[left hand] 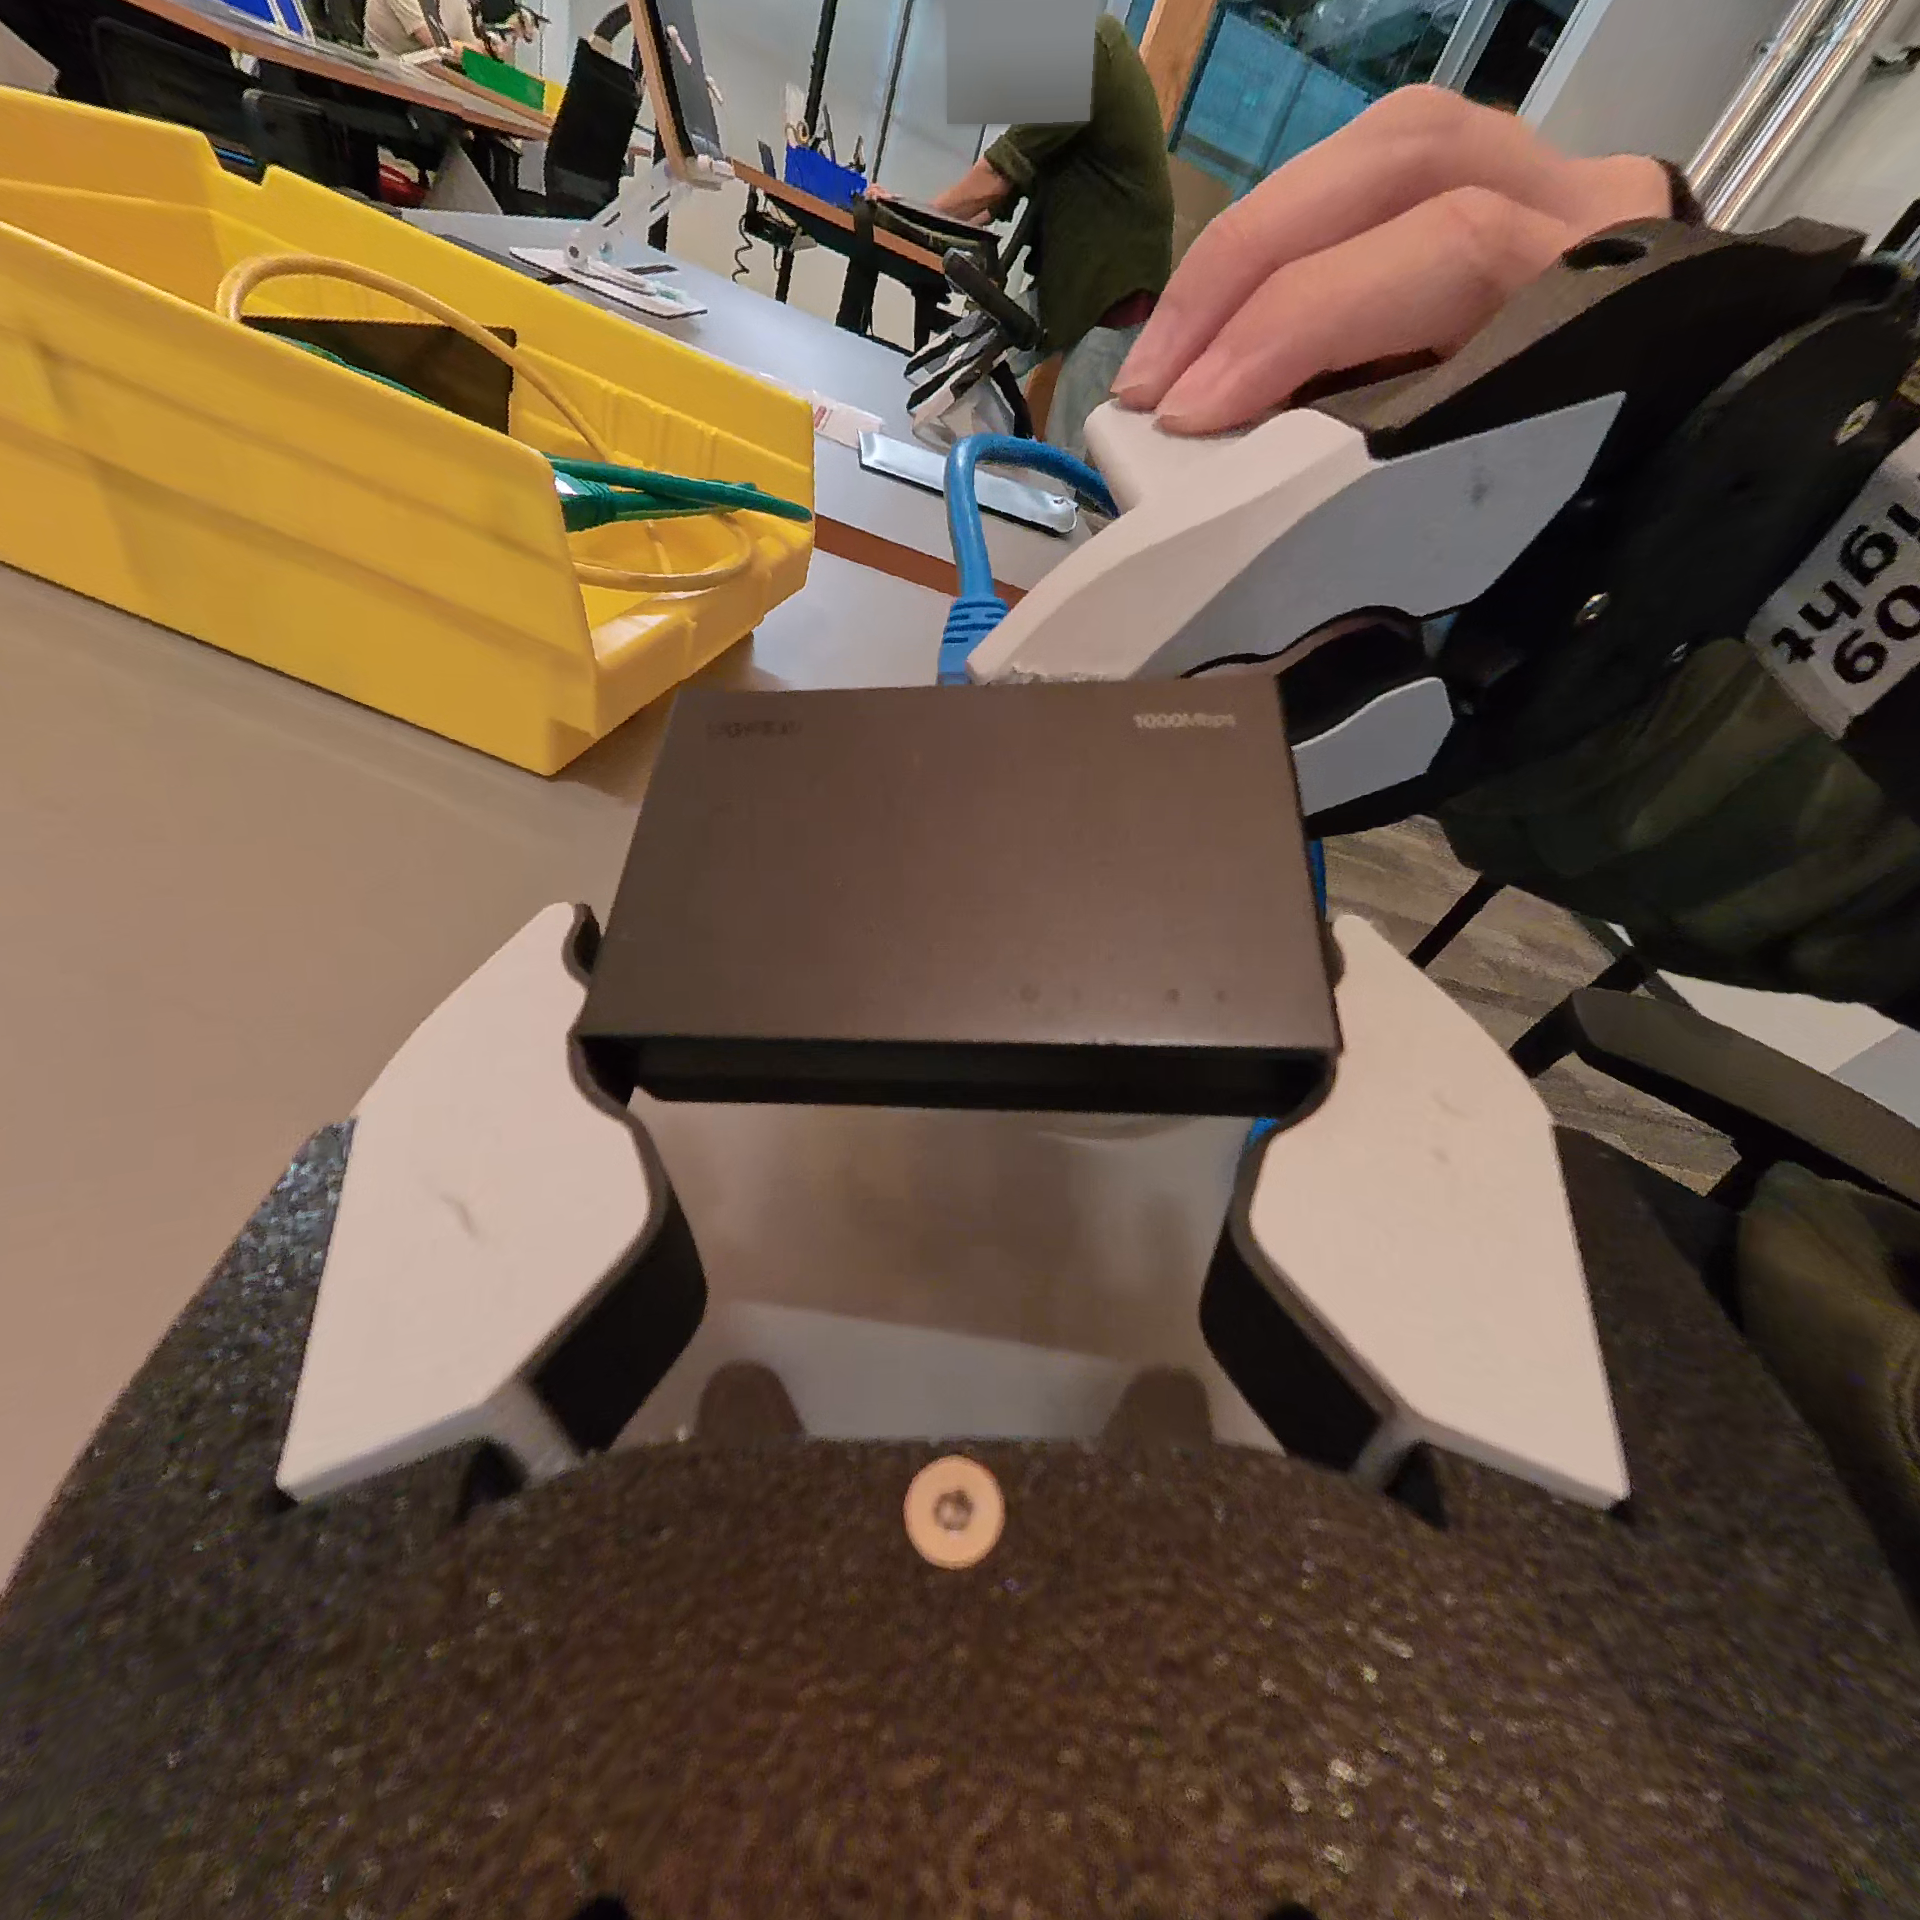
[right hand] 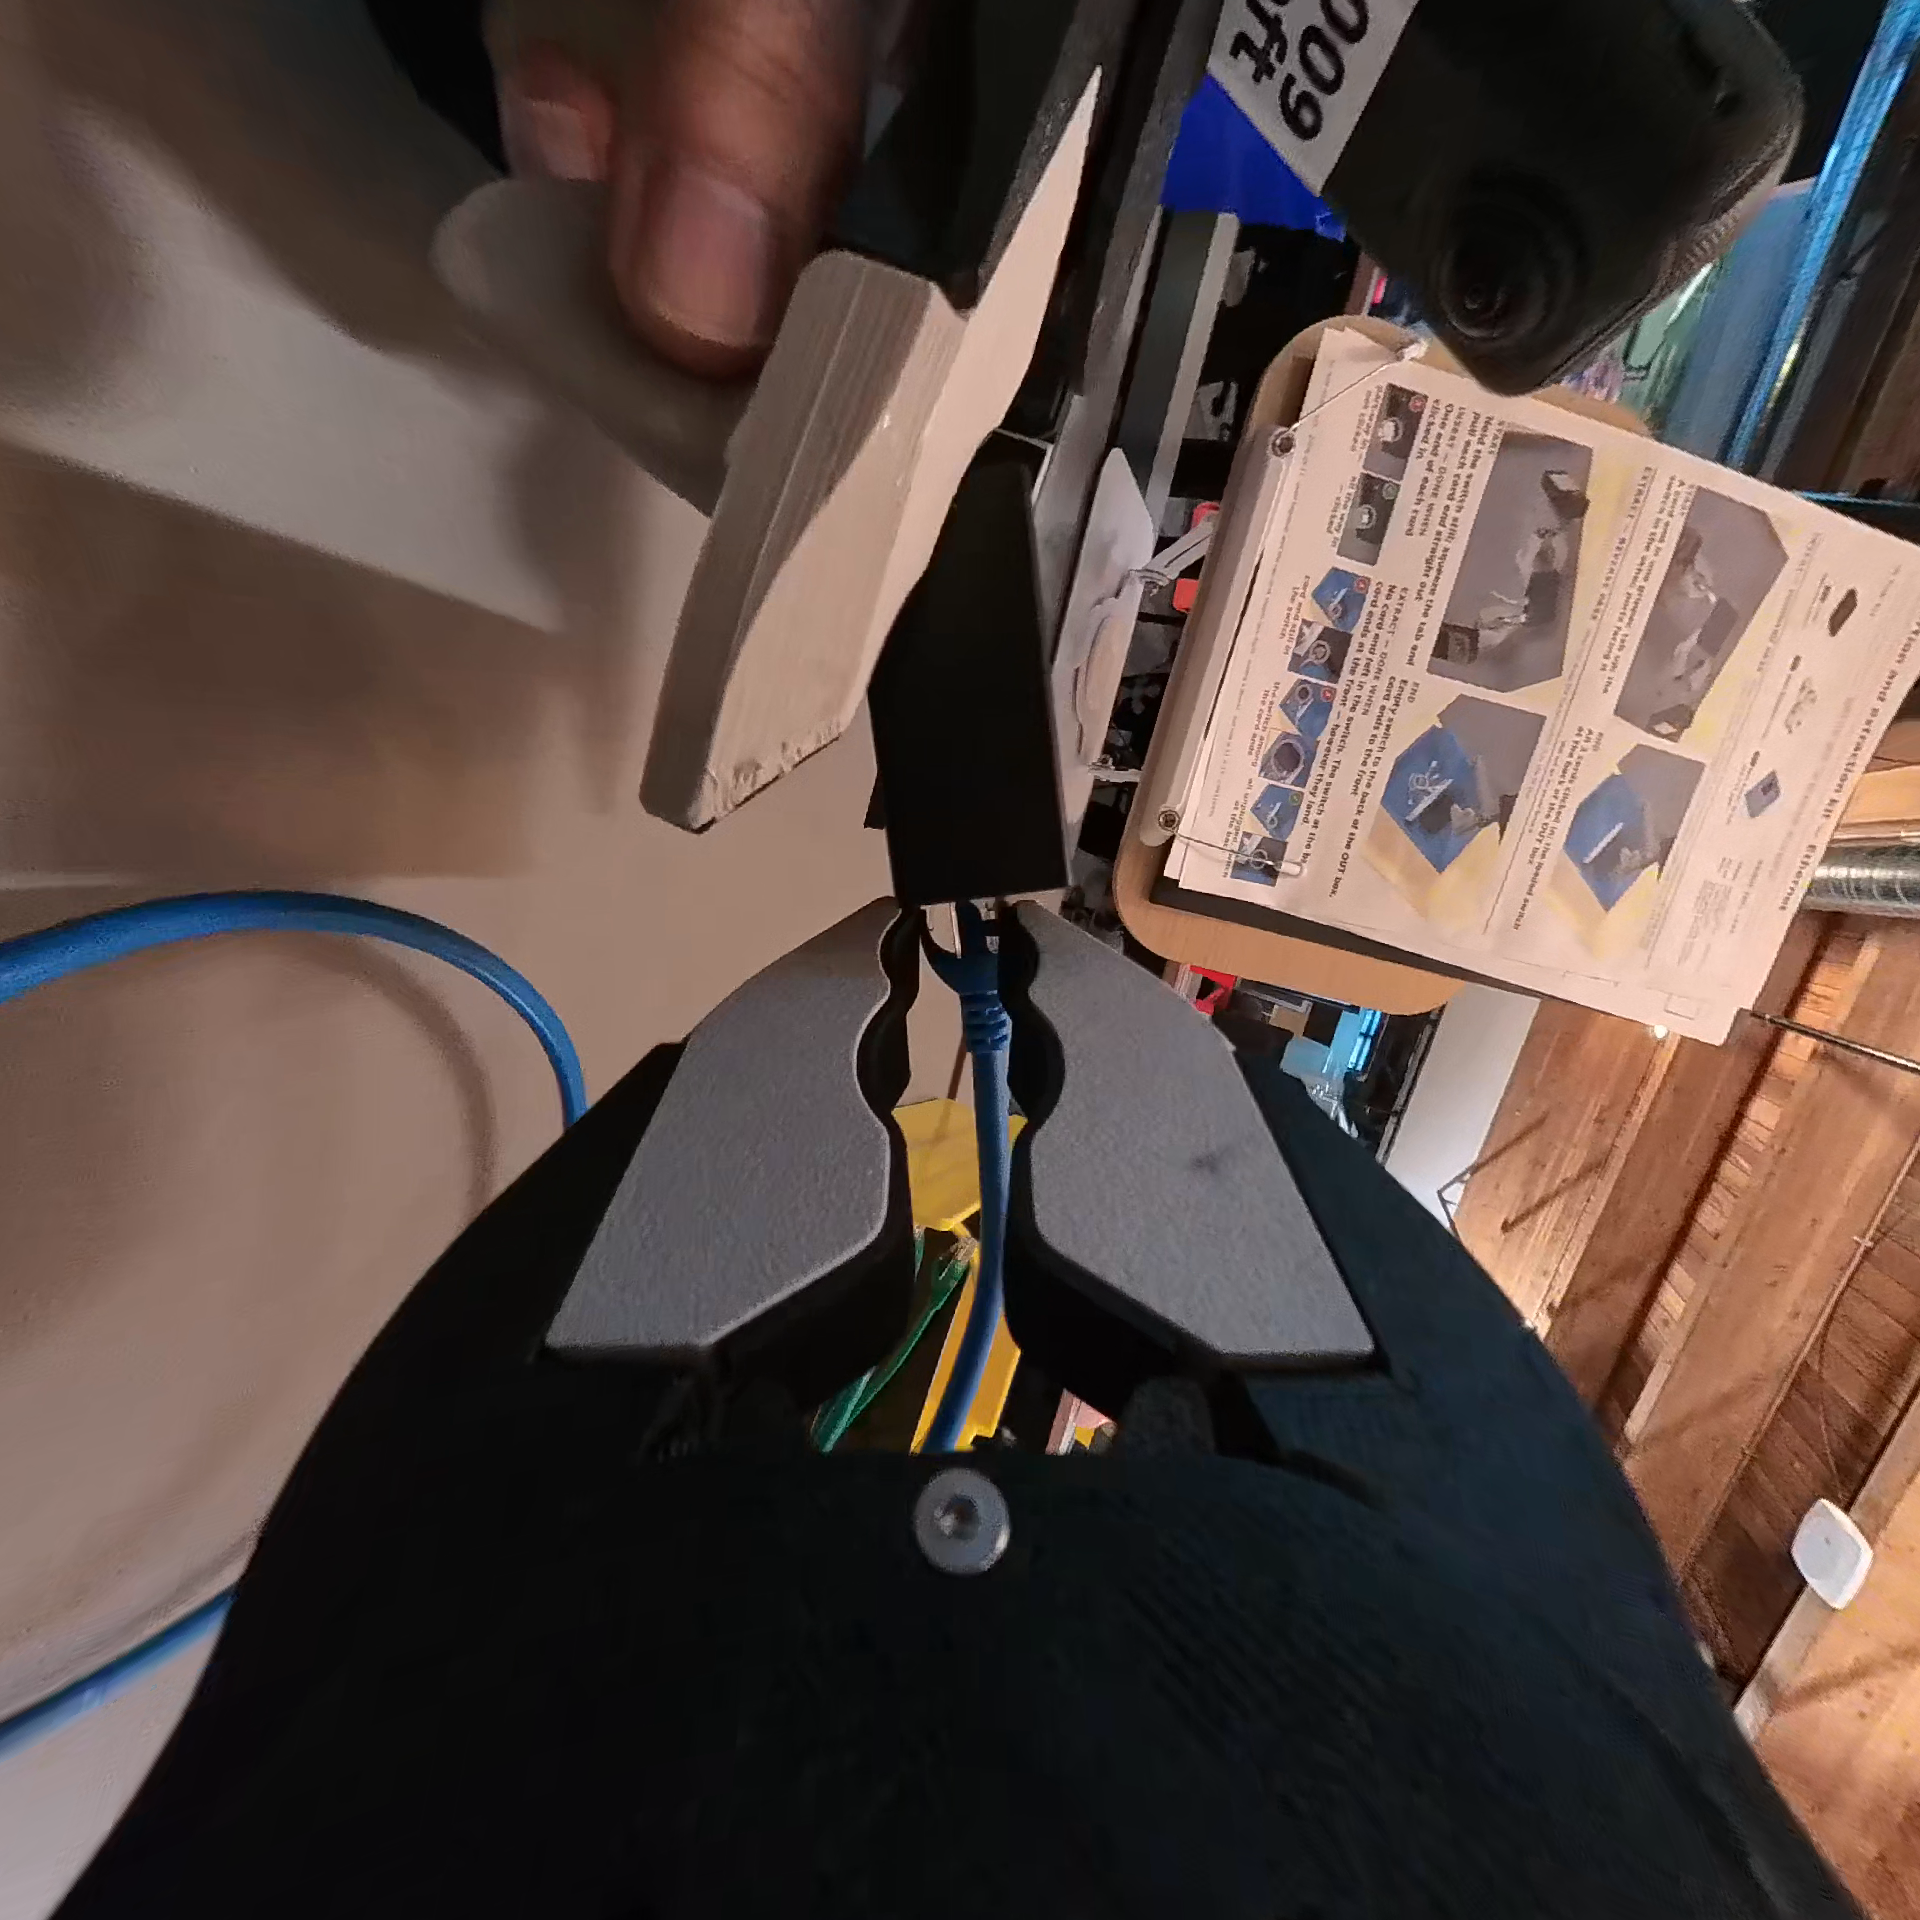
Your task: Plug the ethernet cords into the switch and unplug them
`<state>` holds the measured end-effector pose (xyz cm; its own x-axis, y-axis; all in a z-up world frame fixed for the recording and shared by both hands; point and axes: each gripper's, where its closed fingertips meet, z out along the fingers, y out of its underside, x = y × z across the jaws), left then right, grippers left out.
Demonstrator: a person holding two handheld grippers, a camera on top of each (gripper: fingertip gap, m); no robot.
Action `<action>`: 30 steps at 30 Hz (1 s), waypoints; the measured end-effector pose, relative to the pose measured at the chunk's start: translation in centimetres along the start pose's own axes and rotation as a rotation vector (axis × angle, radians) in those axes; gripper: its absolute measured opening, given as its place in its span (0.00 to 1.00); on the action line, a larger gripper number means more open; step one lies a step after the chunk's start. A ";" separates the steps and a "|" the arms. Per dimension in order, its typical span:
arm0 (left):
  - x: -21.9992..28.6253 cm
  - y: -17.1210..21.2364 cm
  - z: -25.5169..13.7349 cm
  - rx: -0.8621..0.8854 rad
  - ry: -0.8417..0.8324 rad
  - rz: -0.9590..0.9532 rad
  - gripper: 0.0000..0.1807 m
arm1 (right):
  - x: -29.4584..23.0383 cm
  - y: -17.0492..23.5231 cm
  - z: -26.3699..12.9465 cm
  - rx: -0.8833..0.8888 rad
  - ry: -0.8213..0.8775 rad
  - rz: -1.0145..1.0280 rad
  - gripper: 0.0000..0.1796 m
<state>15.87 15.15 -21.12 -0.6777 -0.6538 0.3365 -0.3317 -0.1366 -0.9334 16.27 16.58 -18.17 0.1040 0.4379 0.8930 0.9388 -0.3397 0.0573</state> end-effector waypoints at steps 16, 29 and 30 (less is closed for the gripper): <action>0.0 0.4 0.1 -0.007 0.038 -0.071 0.68 | -0.9 0.5 0.3 -0.057 -0.112 -0.089 0.07; -0.8 -1.0 -0.8 0.073 -0.004 -0.080 0.68 | 0.3 2.8 -1.4 -0.124 -0.167 -0.066 0.04; -0.8 -1.2 -0.8 0.086 -0.012 -0.057 0.68 | 1.4 3.0 -1.8 -0.150 -0.140 -0.058 0.04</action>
<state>16.30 16.43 -20.19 -0.6514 -0.6520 0.3880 -0.3115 -0.2365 -0.9203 18.64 14.69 -15.93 0.1060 0.5684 0.8159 0.8864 -0.4259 0.1815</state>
